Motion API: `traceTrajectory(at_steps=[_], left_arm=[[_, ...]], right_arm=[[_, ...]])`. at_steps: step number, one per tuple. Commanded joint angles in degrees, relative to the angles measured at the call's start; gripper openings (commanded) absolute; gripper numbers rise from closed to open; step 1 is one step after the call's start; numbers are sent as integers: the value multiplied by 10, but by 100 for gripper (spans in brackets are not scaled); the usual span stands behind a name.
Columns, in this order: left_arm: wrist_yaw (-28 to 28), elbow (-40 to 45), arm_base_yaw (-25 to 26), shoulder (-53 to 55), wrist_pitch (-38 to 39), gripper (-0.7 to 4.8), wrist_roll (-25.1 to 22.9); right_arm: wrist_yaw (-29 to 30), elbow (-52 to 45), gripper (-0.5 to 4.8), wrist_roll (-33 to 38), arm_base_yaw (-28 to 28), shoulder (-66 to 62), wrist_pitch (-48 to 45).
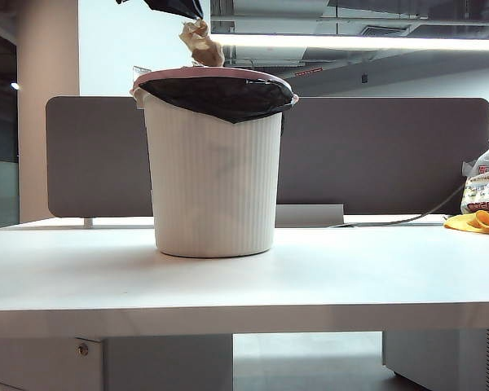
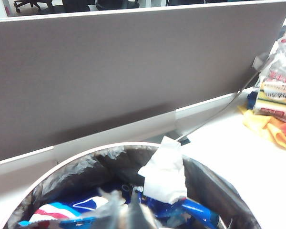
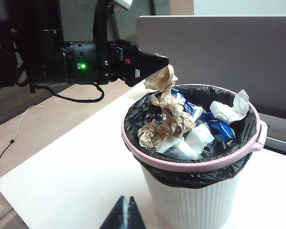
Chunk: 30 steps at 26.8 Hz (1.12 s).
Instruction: Pick up all the trash on the table and put it in the trash can.
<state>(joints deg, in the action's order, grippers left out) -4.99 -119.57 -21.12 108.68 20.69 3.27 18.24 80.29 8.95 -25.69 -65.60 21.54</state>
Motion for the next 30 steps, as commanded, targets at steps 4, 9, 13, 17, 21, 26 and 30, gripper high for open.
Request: traceTrajectory(at_steps=[4,9,13,17,21,26,30], left_arm=[[-3,-3,0,-4,-28,479,-2],[12,-3,0,-2,43,479,-5],[-126,-3,0,12,144,479,2],[-190,-3,0,18,178,479,2],[-160,-3,0,17,144,479,4],[-238,-3,0,16,-22,479,161],[-247,-3,0,13,-57,479,197]], right_arm=[[4,2,-1,-5,0,2,-7],[4,2,-1,-12,0,2,-2],[4,1,-1,-16,0,2,-1],[4,1,-1,-17,0,2,-1],[4,1,-1,-17,0,2,2],[4,1,-1,-17,0,2,10],[11,1,-1,-20,0,3,22]])
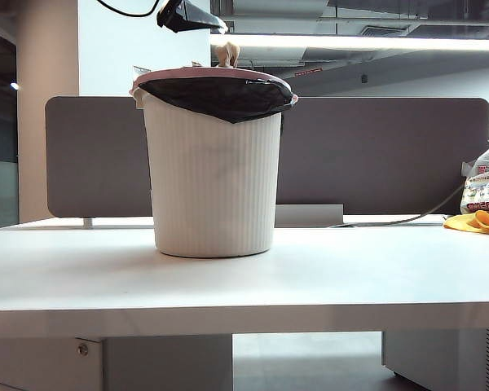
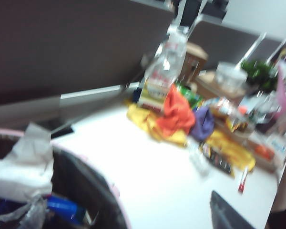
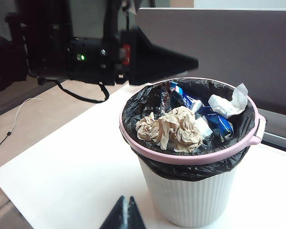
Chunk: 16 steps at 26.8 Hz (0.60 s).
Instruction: Pick up all the trash on the table and put it in the trash can.
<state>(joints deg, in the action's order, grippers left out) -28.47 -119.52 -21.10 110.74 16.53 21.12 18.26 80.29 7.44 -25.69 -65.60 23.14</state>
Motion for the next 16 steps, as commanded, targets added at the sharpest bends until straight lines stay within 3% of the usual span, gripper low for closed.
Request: traceTrajectory(at_steps=[1,2,3,4,5,6,7,9,14,16], left_arm=[[-17,-3,0,-11,-11,479,18],[-23,-3,0,-22,-4,479,13],[-23,-3,0,-29,3,405,5],[-23,-3,0,-38,18,222,-11],[-19,-3,0,-51,37,-23,-43],[-4,-3,0,-63,51,26,-75],[28,-3,0,-84,80,-4,-117],[63,-3,0,-108,122,-5,-151],[192,-2,-5,-222,374,-5,-254],[225,0,-16,-275,426,-5,-271]], right_arm=[[10,1,-1,-8,0,4,10],[10,1,-2,-15,0,7,12],[8,1,-1,-15,0,10,13],[8,2,-1,-15,0,12,13],[6,2,-1,-15,0,18,16],[2,2,-2,-15,0,21,19],[-10,2,-2,-16,0,28,30],[-18,2,-2,-18,0,36,51],[-42,2,-1,-48,0,87,129],[-65,1,-2,-51,0,113,146]])
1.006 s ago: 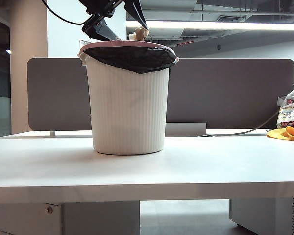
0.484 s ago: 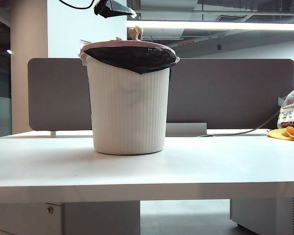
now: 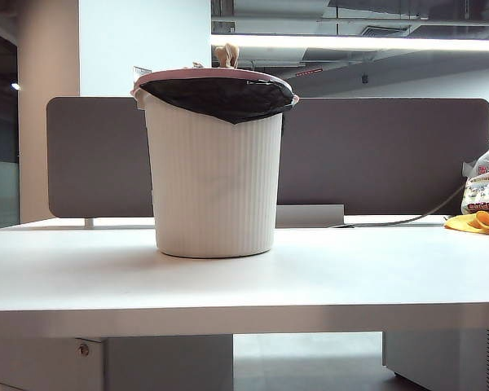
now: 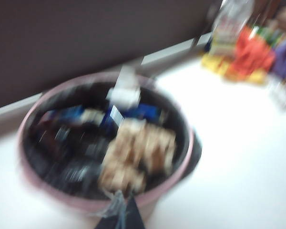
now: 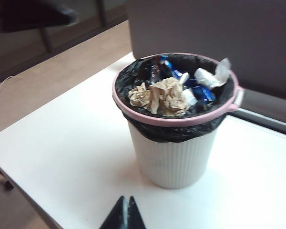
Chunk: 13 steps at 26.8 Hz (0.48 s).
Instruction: Pick up all the trash on the table and put it in the trash can.
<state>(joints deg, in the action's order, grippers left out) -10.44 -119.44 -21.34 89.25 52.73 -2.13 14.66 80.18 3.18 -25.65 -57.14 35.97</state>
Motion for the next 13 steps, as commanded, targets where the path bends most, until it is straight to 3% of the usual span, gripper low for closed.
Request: traceTrajectory(at_steps=[1,5,9,13], left_arm=[[50,0,-14,-78,78,-5,-38],[60,55,-14,-219,130,-5,-15],[109,202,-14,-398,124,-5,18],[111,391,-13,-580,69,-5,60]], right_arm=[[-35,2,-2,-15,0,37,21],[-36,-5,-2,-20,-1,83,63],[-36,-79,-2,-19,-1,156,84],[-22,-219,-2,16,-1,258,53]])
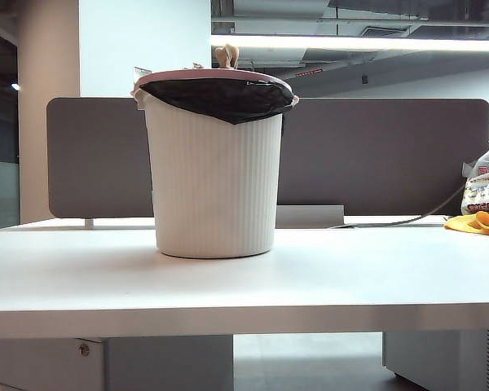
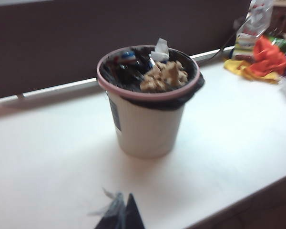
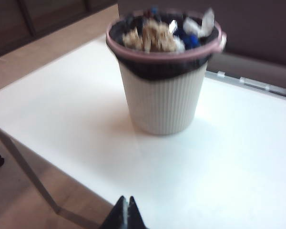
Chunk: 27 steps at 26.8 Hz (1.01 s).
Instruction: Pick up all the trash on the table and put it in the trash can.
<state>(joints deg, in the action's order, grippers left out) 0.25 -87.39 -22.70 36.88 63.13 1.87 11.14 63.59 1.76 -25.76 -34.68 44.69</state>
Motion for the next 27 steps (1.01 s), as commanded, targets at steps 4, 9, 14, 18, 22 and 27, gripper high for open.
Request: traceTrajectory(at_steps=[4,9,14,18,22,27], left_arm=[[-6,274,0,-202,-115,-5,22],[-49,558,0,-290,-293,-5,127],[-42,712,0,-290,-468,-5,142],[-24,781,0,-290,-569,-5,137],[-24,820,0,-290,-582,-5,131],[-24,866,0,-290,-628,-5,130]], right_arm=[[16,-193,-1,64,0,98,-149],[16,-361,-1,61,0,113,-352],[-1,-458,-1,55,0,113,-421],[-21,-504,-1,56,0,113,-440],[-21,-542,-1,57,0,114,-470],[2,-593,-1,64,0,114,-497]])
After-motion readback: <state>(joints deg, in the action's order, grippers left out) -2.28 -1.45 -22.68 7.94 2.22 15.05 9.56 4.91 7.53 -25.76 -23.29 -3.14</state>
